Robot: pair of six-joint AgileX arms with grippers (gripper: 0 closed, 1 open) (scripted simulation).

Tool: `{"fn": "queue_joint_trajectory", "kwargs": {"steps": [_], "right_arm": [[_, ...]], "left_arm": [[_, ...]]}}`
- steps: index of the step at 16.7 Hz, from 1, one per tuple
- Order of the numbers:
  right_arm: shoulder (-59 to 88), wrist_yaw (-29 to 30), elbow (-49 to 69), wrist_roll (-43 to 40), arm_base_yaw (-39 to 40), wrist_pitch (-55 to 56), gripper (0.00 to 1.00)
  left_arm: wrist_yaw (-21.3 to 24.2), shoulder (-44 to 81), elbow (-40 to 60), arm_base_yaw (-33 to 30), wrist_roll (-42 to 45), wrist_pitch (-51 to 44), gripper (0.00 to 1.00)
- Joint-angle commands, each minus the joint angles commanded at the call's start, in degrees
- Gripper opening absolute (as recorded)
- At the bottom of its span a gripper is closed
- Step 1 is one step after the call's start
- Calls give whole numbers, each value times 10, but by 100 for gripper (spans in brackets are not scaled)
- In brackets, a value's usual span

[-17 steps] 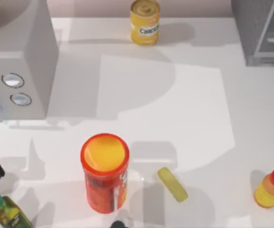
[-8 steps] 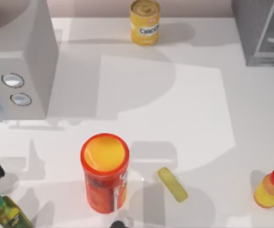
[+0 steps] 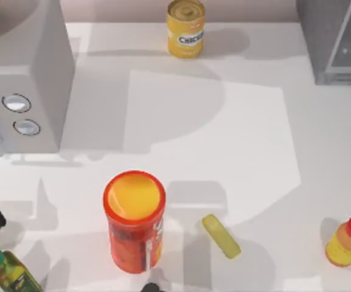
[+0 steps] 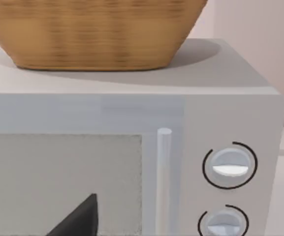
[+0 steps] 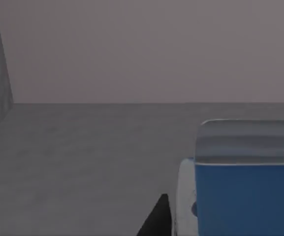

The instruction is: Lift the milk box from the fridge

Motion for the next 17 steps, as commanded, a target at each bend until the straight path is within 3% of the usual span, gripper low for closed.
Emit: {"fn": "queue_joint_trajectory", "kwargs": {"steps": [10, 17], "right_arm": [[-49, -5, -3, 1, 0, -44, 0], [-138, -19, -189, 1, -17, 21, 0]], "left_arm": [[0, 0, 0, 0, 0, 0, 100], [0, 0, 0, 0, 0, 0, 100]]}}
